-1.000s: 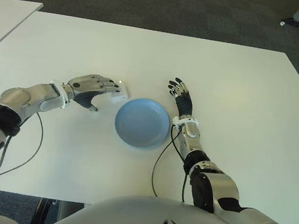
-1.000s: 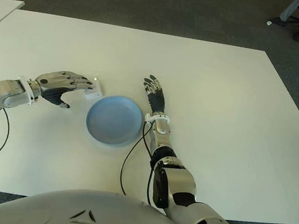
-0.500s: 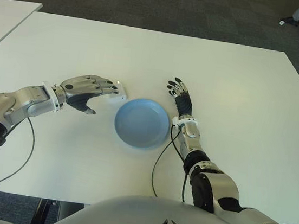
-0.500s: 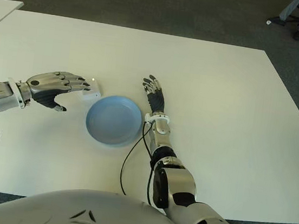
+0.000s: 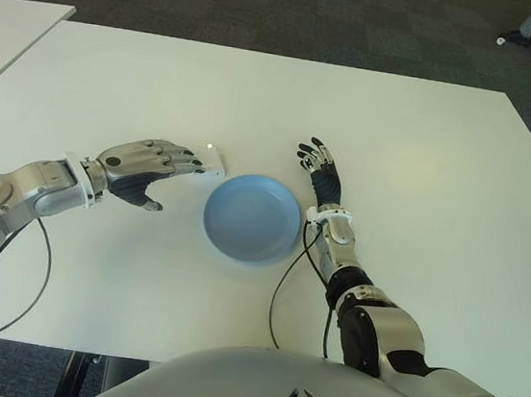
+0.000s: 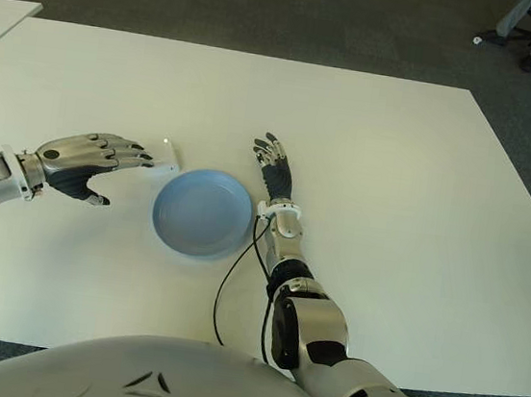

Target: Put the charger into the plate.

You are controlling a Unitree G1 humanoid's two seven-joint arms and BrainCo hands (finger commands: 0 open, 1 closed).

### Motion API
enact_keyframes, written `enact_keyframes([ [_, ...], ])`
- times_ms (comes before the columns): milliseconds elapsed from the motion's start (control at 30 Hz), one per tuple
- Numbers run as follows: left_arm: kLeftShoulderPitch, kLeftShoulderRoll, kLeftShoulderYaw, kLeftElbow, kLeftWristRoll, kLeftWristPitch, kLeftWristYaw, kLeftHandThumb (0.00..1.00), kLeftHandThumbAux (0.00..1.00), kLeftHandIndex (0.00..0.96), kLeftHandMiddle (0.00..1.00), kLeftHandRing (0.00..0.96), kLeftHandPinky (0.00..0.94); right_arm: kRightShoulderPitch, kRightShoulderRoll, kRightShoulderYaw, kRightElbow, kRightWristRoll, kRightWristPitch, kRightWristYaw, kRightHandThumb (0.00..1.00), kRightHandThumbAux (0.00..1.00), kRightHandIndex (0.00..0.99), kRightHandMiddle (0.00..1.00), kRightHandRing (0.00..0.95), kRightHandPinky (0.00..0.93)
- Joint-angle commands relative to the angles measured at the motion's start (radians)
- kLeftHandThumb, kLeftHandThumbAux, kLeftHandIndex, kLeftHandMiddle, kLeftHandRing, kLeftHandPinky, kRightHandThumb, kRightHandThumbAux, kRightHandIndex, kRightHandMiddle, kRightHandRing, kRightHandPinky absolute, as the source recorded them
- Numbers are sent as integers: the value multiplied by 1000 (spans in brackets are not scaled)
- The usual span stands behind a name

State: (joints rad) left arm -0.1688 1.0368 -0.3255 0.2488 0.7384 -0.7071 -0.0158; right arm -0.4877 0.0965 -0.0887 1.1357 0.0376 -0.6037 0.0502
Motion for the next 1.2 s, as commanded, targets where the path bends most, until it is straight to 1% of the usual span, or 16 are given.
enact_keyframes([
  [33,25,-1,11,2,27,2,-19,409,746,24,94,86,98,23,17,0,33,-4,47,-7,0,532,110,250,213,167],
  [267,43,-6,22,-9,38,-1,-9,433,724,21,96,89,98,25,15,0,32,-5,40,-5,0,530,112,253,220,172],
  [367,58,-10,33,-29,38,6,-7,424,707,21,94,86,88,24,14,-2,32,-3,40,-1,0,534,115,257,227,176],
  [500,76,-33,65,-52,39,52,5,380,680,25,97,88,90,22,12,-5,34,1,38,9,0,536,116,259,230,176],
  [567,77,-52,79,-54,41,86,13,362,653,27,100,91,99,22,13,-6,35,2,36,12,0,536,116,258,231,175],
  [600,68,-75,86,-44,40,123,15,359,647,28,101,92,101,21,13,-7,36,2,36,12,0,536,116,258,230,175],
  [633,63,-93,92,-37,39,149,15,357,620,30,105,97,106,20,13,-7,37,3,36,12,0,537,116,258,231,174],
  [667,36,-136,89,4,41,200,19,355,603,31,108,100,110,19,14,-8,39,3,36,12,0,537,115,258,231,174],
  [700,17,-166,86,33,43,236,21,359,576,31,107,100,104,18,14,-9,40,3,36,11,0,538,115,259,233,176],
  [733,4,-207,90,58,38,288,31,360,567,31,107,100,102,17,14,-10,41,3,37,11,0,539,115,260,233,176],
  [833,3,-287,115,65,19,410,57,356,511,28,96,93,109,15,16,-12,44,4,37,12,0,541,116,264,238,179],
  [900,0,-323,125,61,18,472,69,365,470,30,91,91,118,14,16,-14,46,5,38,12,0,543,117,268,241,178],
  [1033,-21,-372,128,81,24,545,94,374,430,22,77,82,122,10,19,-17,51,8,40,13,0,546,120,272,245,179],
  [1200,-40,-414,126,106,21,600,127,381,398,6,57,67,120,9,22,-21,53,12,38,17,0,550,123,274,245,176],
])
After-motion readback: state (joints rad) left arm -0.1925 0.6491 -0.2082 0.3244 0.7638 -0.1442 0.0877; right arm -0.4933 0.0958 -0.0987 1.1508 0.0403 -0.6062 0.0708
